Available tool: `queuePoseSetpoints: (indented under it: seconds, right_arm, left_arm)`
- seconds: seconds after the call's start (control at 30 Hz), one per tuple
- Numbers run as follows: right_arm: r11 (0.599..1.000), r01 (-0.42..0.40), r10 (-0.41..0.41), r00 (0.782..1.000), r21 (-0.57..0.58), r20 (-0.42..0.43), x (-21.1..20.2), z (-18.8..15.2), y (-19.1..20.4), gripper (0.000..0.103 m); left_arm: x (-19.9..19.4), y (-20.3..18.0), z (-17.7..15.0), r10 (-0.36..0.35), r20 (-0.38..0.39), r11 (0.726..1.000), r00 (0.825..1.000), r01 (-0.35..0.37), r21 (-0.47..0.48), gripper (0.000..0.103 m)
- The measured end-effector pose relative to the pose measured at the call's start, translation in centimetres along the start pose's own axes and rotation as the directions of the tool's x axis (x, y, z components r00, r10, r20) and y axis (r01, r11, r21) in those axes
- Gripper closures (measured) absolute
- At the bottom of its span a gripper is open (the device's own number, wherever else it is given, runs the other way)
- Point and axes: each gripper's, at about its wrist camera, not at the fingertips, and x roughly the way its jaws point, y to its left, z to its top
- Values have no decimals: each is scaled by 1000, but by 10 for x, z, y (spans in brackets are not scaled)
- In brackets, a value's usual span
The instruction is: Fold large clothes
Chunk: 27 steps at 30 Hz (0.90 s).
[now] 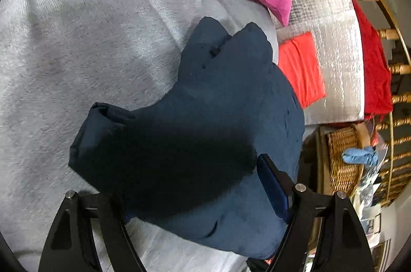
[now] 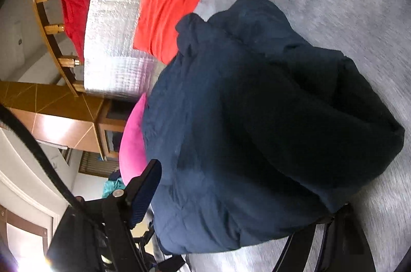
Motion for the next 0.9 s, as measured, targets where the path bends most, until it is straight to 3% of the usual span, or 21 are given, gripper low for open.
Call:
queuePoseSetpoints:
  seconds: [0.07,0.13,0.33,0.63,0.9]
  right_arm:
    - [999,36,-36,999,-10,6,1,-1,3,31]
    - [996,87,-87,996,-33,6,3,-4,2,50]
    - [973,163,-158,986,-165,43,-1,-12,21,63]
    - [943,196,-182,980,-271,76,-26,-30,34,67]
    - [938,184,-183,983,-293,30,-63,-63,26,67]
  left_arm:
    - [5,-2,2,22,23,1000,999,-22,8,30]
    - [10,-8,3,42,44,999,998,-43,29,40]
    - [7,-29,-2,92,107,983,990,-107,149,67]
    - [-29,-24,-23,95,103,968,990,-116,223,73]
    - [-66,-2,-51,111,73,952,991,-127,277,73]
